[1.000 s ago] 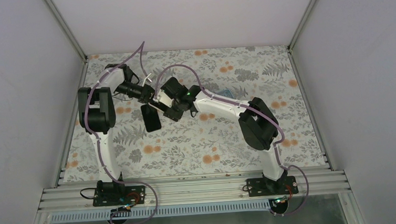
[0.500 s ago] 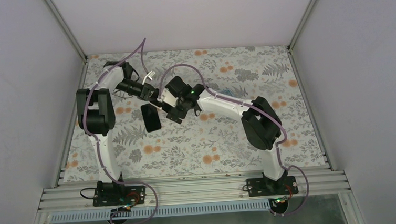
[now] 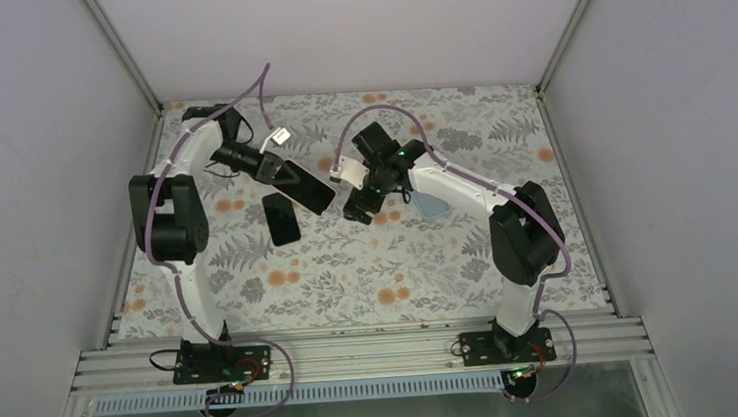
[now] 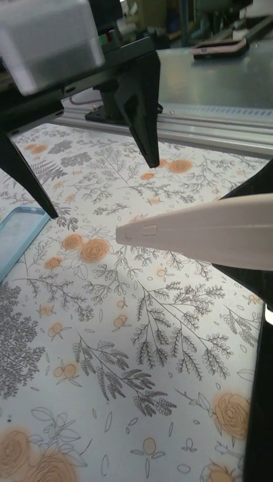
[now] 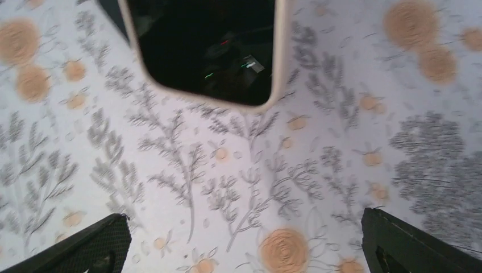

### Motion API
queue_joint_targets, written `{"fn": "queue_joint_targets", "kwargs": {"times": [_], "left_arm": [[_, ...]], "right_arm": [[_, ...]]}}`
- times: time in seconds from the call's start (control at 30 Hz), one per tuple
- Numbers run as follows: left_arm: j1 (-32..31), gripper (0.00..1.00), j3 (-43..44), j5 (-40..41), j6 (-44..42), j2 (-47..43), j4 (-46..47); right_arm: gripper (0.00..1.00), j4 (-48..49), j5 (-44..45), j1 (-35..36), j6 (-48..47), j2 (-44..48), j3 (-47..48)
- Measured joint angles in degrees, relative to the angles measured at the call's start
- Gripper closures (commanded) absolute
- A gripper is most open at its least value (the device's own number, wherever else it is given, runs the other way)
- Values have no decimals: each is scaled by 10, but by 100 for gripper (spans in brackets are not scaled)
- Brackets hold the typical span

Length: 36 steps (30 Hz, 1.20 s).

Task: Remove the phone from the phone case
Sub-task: Remove the phone case from the phone.

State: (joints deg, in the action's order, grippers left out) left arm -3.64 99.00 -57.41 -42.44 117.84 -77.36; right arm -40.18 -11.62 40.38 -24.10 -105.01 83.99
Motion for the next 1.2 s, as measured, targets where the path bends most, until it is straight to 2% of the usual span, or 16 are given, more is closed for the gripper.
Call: {"fn": "queue_joint_targets", "kwargs": {"times": [0.2, 0.4, 0.53, 0.87, 1.2], "left_arm": [[-15, 98, -13, 41, -36, -69, 3], [-56, 98, -36, 84, -86, -176, 0], [-66, 98, -55, 104, -107, -212, -1], [-71, 98, -87, 108, -125, -215, -6], [-71, 98, -72, 97, -126, -210, -6]], "right_arm": [[0, -74, -71, -11, -89, -2, 3], [0, -148, -113, -11, -152, -41, 67], [0, -179, -146, -22, -171, -61, 117], [0, -229, -231, -50, -218, -113, 215], [0, -251, -266, -49, -239, -151, 225]]}}
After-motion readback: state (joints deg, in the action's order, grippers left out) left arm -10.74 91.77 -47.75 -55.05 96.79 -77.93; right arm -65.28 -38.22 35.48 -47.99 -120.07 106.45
